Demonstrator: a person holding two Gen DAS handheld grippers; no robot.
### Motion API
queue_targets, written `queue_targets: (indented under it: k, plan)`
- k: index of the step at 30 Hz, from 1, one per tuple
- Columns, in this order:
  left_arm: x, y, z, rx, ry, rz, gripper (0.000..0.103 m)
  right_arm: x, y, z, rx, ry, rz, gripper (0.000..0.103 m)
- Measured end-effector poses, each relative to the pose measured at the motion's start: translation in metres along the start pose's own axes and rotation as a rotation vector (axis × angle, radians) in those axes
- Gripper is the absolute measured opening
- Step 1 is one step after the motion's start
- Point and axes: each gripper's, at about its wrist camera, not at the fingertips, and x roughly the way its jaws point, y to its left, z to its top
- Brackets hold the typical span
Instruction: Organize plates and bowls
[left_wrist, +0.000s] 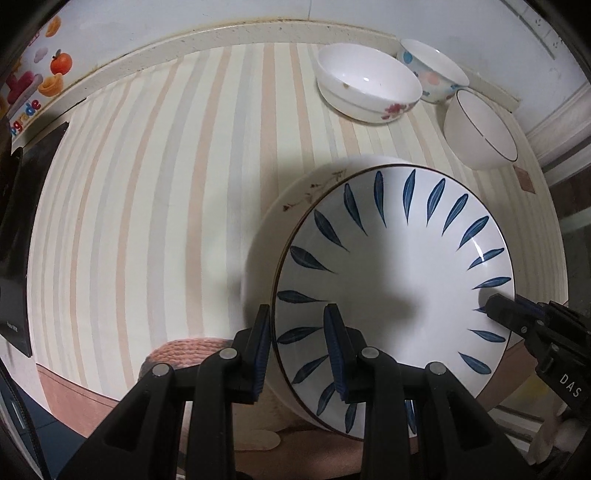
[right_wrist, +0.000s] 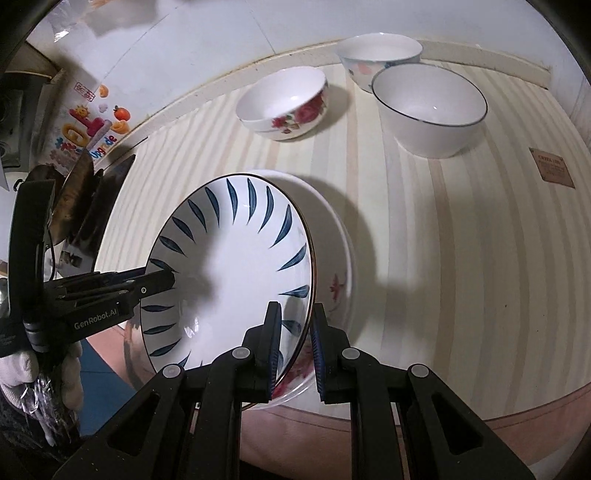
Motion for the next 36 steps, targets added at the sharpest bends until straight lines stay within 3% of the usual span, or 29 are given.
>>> queue_targets:
  k: [16,25,31,36]
  plan:
    - [0.014,-0.006,-0.004,-0.031,0.012,0.036,0.025,0.005,-0.005,0.006,-0.001,0.017,0.008,0.018]
    - [0.009,0.0,-0.003,-0.049,0.024,0.029,0.026,0.007,-0.01,0.01,0.065,0.065,0.029,0.02]
    - [-0.002,0.001,-0.009,-0.07,0.019,0.037,0.026,-0.005,-0.013,0.011,0.068,0.057,0.028,0.02]
    - [-0.041,-0.003,-0.019,-0.101,-0.013,0.027,0.026,-0.032,-0.012,0.009,0.079,0.05,0.02,0.02]
